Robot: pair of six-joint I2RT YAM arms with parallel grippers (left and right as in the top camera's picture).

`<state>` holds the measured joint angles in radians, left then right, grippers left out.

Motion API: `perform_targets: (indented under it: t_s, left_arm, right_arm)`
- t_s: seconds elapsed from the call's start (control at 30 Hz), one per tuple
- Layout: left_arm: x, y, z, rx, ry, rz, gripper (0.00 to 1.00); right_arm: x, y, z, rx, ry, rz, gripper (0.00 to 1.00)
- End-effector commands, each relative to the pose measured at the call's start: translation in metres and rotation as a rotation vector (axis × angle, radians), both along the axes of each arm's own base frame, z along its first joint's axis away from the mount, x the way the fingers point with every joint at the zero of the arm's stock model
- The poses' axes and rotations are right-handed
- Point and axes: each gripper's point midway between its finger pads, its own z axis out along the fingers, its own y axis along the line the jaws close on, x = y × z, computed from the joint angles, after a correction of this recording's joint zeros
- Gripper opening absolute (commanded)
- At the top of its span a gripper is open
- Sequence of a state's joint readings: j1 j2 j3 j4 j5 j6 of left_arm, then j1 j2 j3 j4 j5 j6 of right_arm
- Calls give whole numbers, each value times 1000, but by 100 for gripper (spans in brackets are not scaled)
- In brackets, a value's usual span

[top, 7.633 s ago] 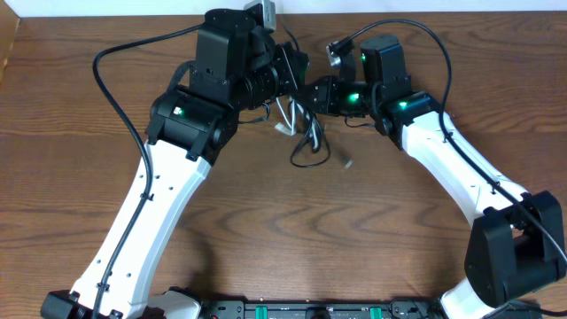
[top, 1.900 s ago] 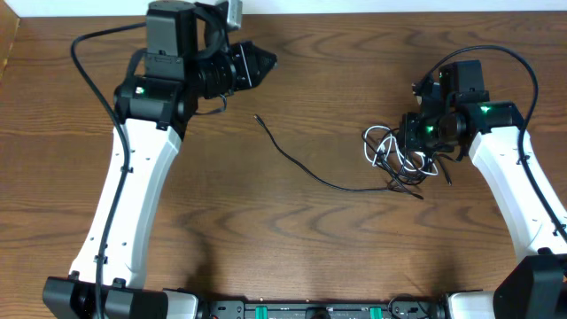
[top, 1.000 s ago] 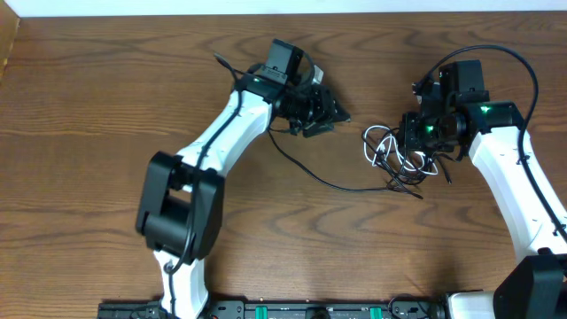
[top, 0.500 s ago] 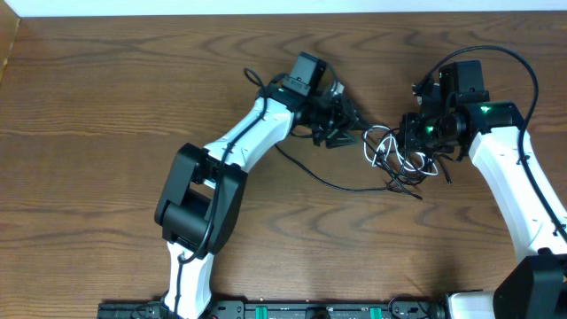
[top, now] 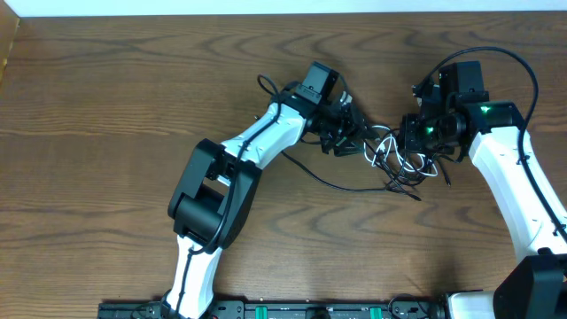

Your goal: Untangle cables

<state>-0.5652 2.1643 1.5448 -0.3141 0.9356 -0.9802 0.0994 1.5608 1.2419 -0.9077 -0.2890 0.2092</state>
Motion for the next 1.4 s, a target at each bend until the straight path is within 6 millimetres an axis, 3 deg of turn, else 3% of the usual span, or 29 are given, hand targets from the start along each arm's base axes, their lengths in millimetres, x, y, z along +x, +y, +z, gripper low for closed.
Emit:
perform_targets:
  t_s: [0.0, 0.3, 0.37, 0.47, 0.7, 0.83, 0.97, 1.17, 1.37]
  left_arm:
    - [-3, -10, -4, -3, -16, -8, 43]
    - [-4, -24, -3, -6, -69, -15, 37]
    - [-4, -25, -5, 8, -79, -11, 30]
    - [-1, -23, -9, 30, -102, -2, 8]
    - [25, -1, -9, 53, -215, 12, 7]
    - [52, 36, 11, 88, -277, 80, 7]
    - [73, 90, 56, 146, -390, 153, 7]
    - [75, 171, 122, 289, -546, 257, 7]
    - [71, 253, 164, 511, -666, 411, 8]
  right_arm:
    - [-1, 1, 6, 15, -10, -11, 1]
    - [-1, 1, 6, 15, -10, -11, 1]
    - [-1, 1, 6, 15, -10, -11, 1]
    - [-1, 1, 6, 14, -9, -11, 1]
    - [-1, 1, 6, 14, -8, -11, 1]
    - [-1, 1, 6, 14, -8, -11, 1]
    - [1, -3, 6, 7, -16, -21, 1]
    - [8, -15, 8, 17, -32, -59, 1]
    - [14, -28, 12, 63, -47, -99, 1]
